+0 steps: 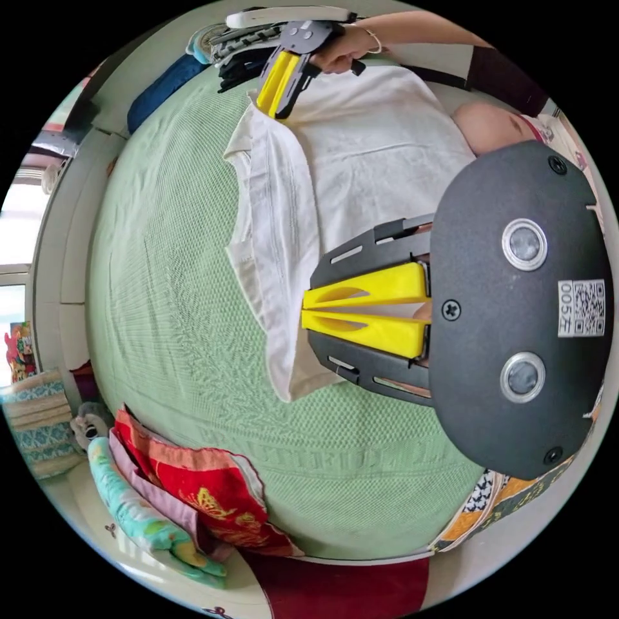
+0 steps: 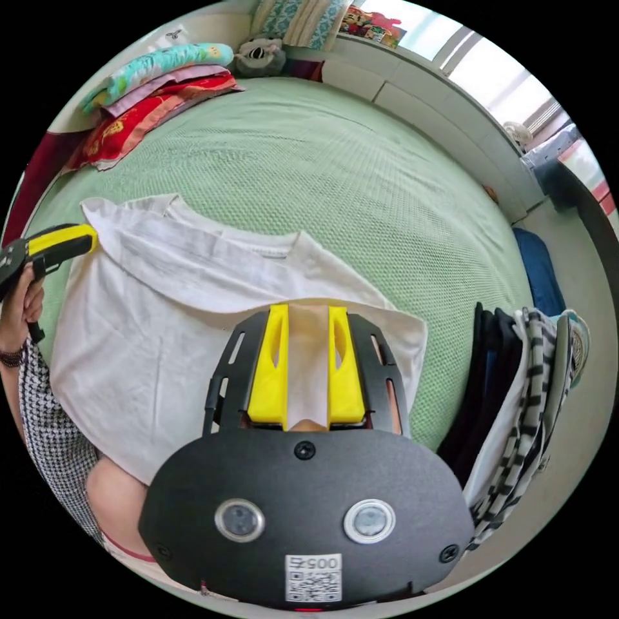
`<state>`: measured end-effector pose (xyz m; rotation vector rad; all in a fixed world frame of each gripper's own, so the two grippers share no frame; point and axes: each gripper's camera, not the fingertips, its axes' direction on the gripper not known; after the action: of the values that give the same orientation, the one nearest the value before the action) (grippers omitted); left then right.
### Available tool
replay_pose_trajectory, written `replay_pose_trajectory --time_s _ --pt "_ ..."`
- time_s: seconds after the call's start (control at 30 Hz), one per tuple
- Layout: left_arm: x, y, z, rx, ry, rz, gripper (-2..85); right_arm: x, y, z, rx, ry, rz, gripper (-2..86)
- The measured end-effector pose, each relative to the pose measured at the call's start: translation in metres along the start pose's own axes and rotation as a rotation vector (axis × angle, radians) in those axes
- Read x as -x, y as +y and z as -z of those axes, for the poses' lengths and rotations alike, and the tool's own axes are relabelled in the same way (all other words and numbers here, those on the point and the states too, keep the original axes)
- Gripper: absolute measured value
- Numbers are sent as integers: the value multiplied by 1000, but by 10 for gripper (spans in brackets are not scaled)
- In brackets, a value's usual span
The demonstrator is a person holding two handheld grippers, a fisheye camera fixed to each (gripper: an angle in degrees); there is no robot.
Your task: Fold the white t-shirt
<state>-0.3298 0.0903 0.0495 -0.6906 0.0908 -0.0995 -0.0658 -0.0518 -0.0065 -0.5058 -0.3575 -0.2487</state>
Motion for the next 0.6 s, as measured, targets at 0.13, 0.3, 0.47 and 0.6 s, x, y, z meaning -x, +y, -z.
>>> replay_pose_trajectory --time_s 0.13,0.3,0.47,0.6 --pt "8 -12 -4 9 -7 80 -6 -33 -25 -13 88 -125 -167 57" --pt "0 14 11 -21 73 102 -6 -70 -8 -16 154 -280 -314 63" --pt "-56 66 33 -31 72 -45 -5 -94 53 29 59 -158 -217 85" --pt "-143 118 65 -111 63 -280 -2 -111 102 65 -6 -69 -159 90"
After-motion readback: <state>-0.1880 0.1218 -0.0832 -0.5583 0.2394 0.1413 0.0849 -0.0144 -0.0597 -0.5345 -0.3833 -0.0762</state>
